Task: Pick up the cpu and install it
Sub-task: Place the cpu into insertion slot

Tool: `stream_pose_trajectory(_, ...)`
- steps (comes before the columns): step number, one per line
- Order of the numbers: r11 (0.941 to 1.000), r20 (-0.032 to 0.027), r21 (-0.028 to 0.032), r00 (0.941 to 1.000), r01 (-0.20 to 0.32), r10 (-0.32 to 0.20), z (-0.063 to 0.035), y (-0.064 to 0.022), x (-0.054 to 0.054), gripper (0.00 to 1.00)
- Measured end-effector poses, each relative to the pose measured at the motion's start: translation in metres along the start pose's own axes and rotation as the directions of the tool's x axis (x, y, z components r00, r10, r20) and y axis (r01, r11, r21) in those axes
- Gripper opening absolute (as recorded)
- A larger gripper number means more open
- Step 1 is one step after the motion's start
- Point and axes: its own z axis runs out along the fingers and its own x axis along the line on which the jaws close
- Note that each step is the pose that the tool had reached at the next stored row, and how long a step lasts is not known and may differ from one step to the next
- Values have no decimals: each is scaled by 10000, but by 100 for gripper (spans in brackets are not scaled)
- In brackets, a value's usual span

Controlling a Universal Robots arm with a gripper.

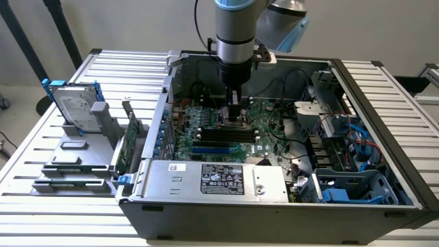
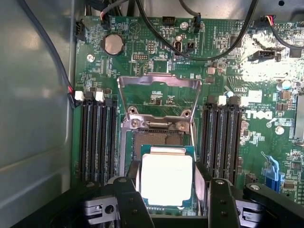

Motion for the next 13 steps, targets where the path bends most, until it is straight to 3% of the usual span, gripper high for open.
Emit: stream_pose_trajectory(13, 10000, -1, -4, 10000, -12, 12, 85, 9, 16, 55)
